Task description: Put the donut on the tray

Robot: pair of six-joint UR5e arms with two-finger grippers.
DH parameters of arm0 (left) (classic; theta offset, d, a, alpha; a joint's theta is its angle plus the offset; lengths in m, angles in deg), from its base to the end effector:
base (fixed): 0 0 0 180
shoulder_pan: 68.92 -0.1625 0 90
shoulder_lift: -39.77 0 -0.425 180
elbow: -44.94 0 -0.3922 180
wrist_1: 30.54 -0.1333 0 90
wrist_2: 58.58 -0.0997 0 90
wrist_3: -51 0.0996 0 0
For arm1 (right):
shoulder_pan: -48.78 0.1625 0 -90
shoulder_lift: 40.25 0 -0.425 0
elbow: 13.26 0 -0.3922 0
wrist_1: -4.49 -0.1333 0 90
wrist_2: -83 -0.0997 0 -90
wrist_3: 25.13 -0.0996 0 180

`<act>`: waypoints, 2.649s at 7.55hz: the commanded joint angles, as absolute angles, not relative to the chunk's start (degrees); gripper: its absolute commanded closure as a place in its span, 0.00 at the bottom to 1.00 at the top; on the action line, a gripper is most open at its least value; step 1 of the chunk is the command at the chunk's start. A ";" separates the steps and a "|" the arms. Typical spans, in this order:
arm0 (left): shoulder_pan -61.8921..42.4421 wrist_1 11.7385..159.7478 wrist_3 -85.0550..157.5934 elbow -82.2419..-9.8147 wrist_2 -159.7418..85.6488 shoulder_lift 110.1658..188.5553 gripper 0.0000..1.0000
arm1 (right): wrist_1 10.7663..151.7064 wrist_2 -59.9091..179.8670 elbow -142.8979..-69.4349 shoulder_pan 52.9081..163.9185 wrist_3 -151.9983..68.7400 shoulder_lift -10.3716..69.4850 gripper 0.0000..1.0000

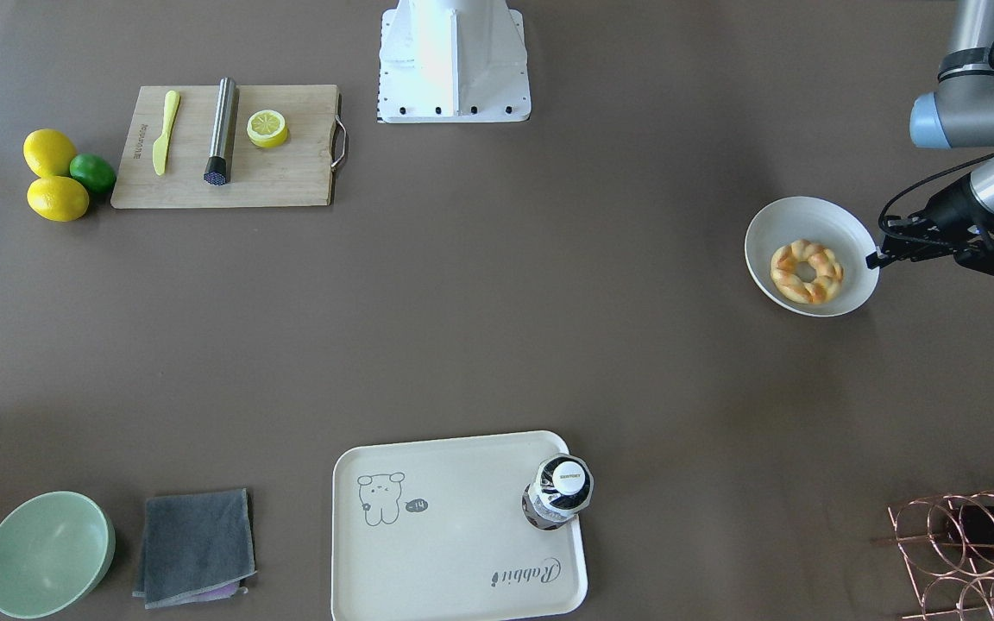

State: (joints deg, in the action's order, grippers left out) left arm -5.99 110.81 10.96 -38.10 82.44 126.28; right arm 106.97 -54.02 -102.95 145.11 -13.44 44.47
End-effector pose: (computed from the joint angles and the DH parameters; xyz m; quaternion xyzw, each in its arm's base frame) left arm 0.1670 -0.4495 0.6399 0.0397 0.5106 0.0540 0.8572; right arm 0.1174 -0.5100 0.6321 0.0030 -0.4025 -0.0167 0.9152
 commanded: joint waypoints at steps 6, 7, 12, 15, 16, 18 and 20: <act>-2.10 77.41 2.89 -57.54 82.77 138.07 1.00 | 106.80 -56.57 -104.05 144.33 -18.24 44.22 0.00; -5.43 77.39 -3.69 -57.63 81.27 141.33 1.00 | 106.79 -56.48 -105.09 143.54 -19.23 44.21 0.00; -23.46 77.39 -31.76 -57.54 69.25 157.34 1.00 | 100.84 -61.38 -106.24 139.24 -25.02 44.21 0.00; -26.91 77.39 -35.05 -57.72 65.79 159.03 1.00 | 90.22 -62.37 -114.03 129.68 -51.82 44.04 0.00; -26.91 77.39 -35.05 -57.80 65.70 158.95 1.00 | 86.35 -60.63 -117.11 125.90 -59.85 44.04 0.00; -27.08 77.39 -36.61 -58.50 65.70 159.21 1.00 | 82.82 -59.21 -118.55 122.53 -61.16 43.69 0.00; -27.87 77.31 -38.37 -58.94 65.70 160.00 1.00 | 79.13 -58.42 -119.08 118.76 -69.70 40.29 0.00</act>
State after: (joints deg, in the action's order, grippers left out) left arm -27.24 77.34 -36.57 -58.57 65.71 159.40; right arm 82.54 -59.07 -118.59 122.13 -61.74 43.39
